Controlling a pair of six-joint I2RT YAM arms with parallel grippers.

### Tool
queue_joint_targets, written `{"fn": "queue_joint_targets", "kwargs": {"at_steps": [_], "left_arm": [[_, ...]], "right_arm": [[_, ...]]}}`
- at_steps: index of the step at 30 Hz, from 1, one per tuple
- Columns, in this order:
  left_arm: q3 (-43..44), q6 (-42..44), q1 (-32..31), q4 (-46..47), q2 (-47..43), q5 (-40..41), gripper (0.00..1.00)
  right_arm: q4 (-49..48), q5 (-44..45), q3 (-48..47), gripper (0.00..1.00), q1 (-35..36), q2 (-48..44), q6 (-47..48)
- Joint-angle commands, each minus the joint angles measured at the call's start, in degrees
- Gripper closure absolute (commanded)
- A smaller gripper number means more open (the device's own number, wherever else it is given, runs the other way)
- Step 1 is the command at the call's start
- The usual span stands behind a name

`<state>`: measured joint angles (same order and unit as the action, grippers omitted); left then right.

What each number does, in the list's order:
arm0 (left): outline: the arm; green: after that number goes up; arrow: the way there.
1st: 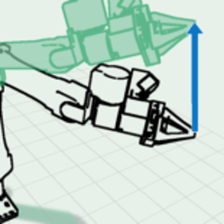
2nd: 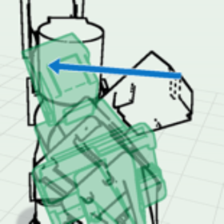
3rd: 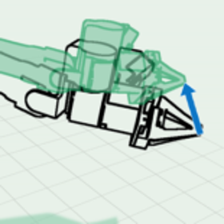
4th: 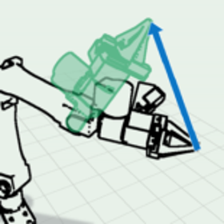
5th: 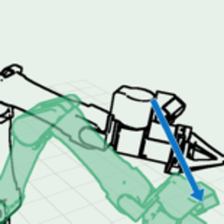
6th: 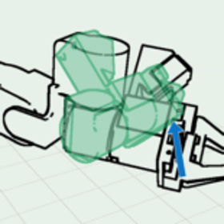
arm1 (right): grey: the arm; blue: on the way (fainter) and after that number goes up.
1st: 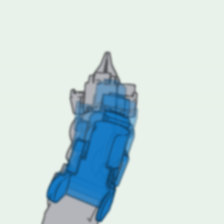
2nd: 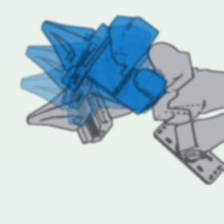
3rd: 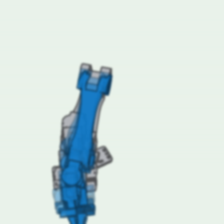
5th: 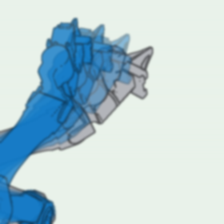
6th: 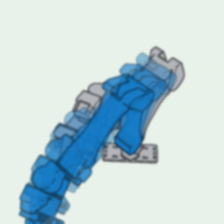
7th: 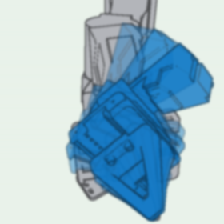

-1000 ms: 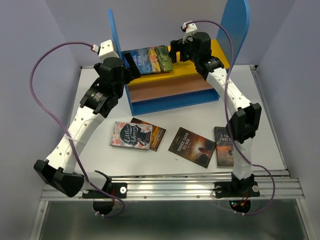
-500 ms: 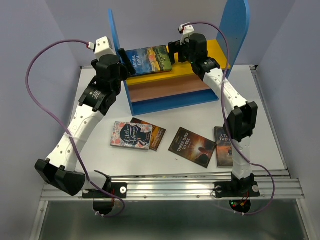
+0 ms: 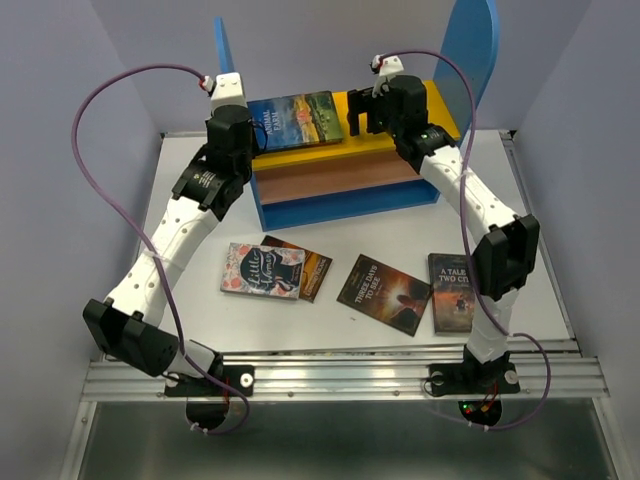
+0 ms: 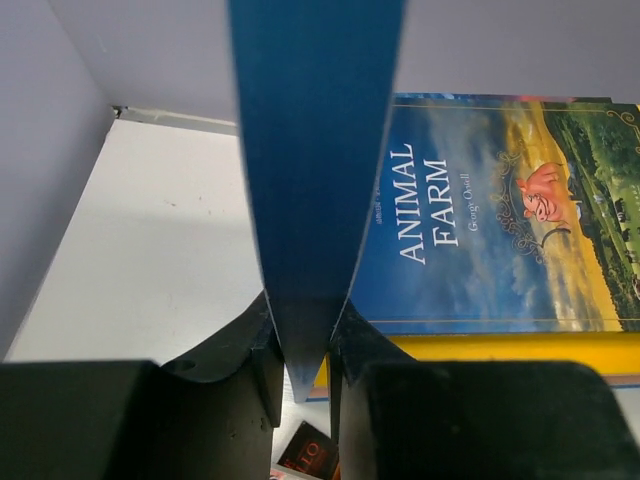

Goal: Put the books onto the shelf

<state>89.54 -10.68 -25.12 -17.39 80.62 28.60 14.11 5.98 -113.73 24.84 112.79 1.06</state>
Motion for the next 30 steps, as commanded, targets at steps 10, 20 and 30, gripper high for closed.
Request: {"fn": "queue_joint_targets", "kwargs": {"at_steps": [10,20,30], "left_arm": [[-6.4,-2.3,5.3,6.7,-8.8,-2.4,1.0],[-8.3,2.0,9.0,8.9,-10.2,-8.8,1.0],[-10.1,7.2,12.8,12.0,-11.2,-15.2,1.0]], "right_arm": [[-2.9,-11.9,10.0,0.0,0.6,-12.8,-0.6],[0.6,-28.6,15.7,0.0,2.8,-18.0,7.6],[0.7,-29.5,12.3,0.0,4.9,-13.7,7.3]]}}
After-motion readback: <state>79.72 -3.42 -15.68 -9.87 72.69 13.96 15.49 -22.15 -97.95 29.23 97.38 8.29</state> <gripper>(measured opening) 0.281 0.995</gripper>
